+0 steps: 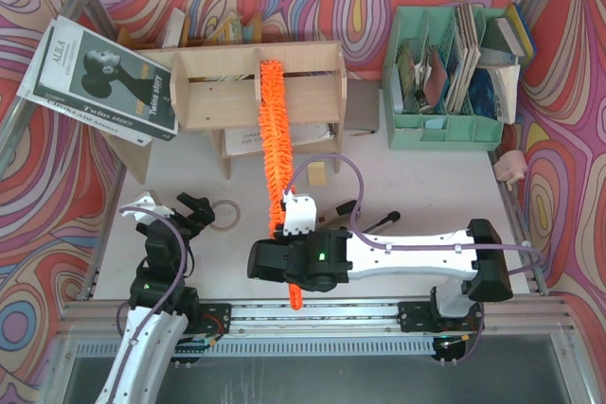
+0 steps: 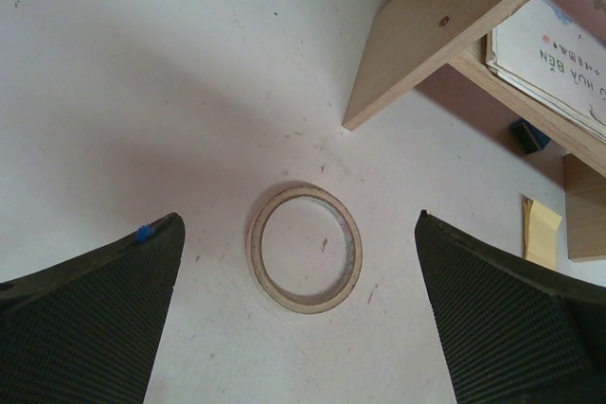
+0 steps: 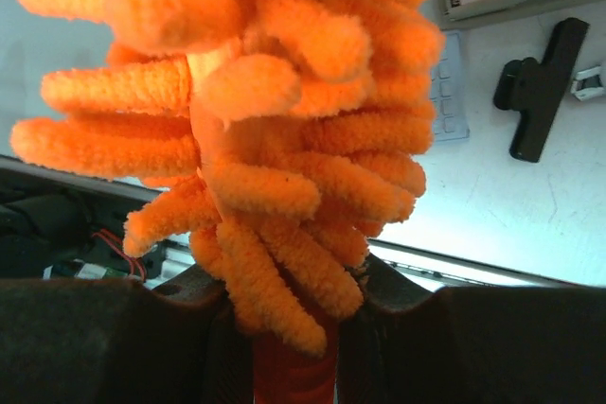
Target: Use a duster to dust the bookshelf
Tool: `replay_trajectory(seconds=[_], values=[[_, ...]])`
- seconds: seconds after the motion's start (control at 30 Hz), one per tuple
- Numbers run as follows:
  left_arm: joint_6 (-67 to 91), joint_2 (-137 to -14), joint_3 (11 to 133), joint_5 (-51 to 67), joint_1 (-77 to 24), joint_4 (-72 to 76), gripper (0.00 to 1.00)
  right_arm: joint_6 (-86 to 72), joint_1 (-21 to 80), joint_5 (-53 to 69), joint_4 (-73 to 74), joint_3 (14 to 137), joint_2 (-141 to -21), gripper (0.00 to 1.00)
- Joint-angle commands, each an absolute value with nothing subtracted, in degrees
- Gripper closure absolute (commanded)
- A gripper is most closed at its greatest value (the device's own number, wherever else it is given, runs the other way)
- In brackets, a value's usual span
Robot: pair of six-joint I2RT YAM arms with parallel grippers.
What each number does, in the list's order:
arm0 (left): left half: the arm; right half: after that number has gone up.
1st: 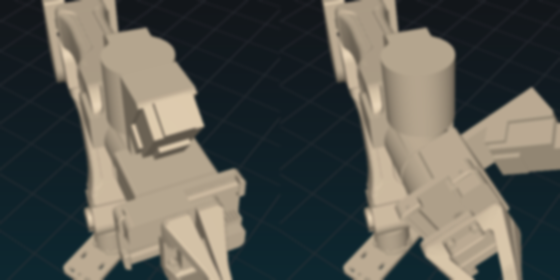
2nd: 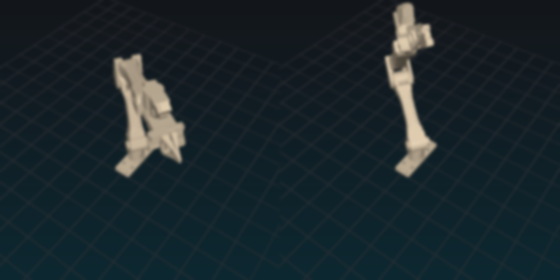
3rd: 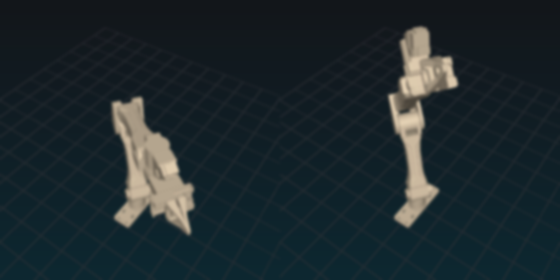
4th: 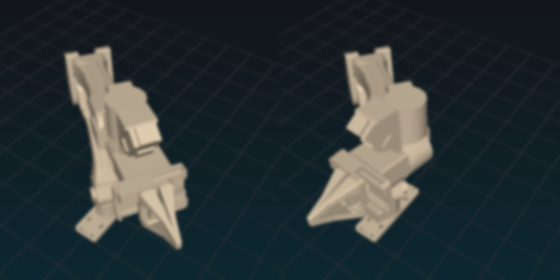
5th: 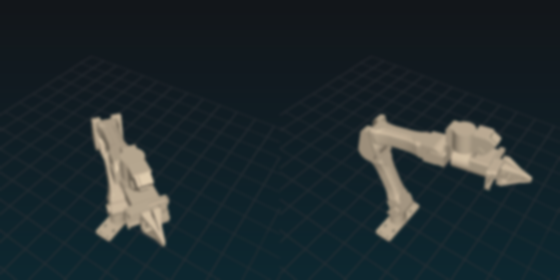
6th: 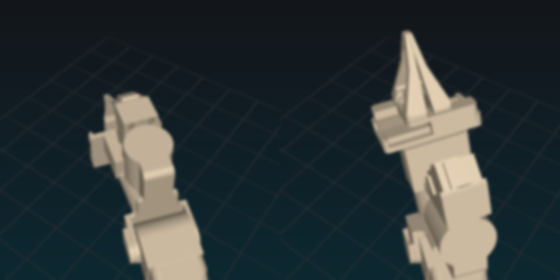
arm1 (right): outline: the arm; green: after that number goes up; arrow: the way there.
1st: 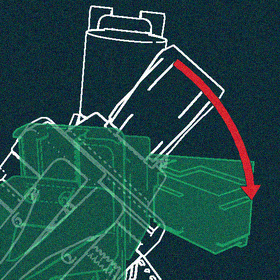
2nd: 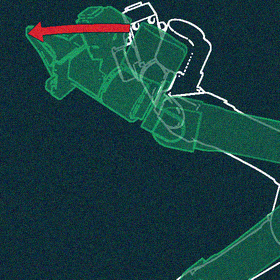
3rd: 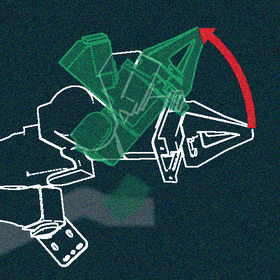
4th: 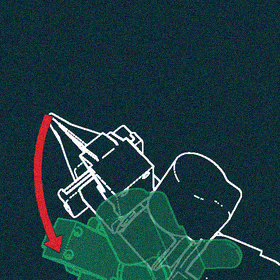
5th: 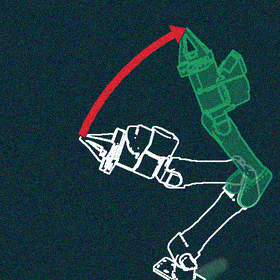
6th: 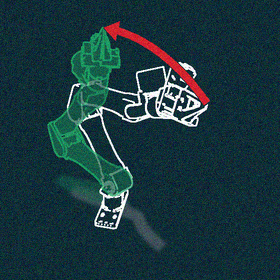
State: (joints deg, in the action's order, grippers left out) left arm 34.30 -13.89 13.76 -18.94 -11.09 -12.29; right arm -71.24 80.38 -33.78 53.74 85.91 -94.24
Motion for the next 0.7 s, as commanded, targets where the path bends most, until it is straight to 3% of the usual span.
replay_trajectory(seconds=[0.0,0.2,0.67], values=[[34.5,-13.4,12.8,-19.7,-10.8,-11.9,0.02,-79.8,80.5,-38.8,61.9,86.5,-92.4,1.0],[34.6,-13.4,12.8,-19.5,-10.8,-11.9,0.02,-95.2,80.5,-41.7,73.6,83.5,-88.6,1.0],[34.5,-13.1,12.8,-19.3,-10.8,-12.0,0.02,-81.4,80.6,-49.8,70.3,89.8,-85.7,1.0]])
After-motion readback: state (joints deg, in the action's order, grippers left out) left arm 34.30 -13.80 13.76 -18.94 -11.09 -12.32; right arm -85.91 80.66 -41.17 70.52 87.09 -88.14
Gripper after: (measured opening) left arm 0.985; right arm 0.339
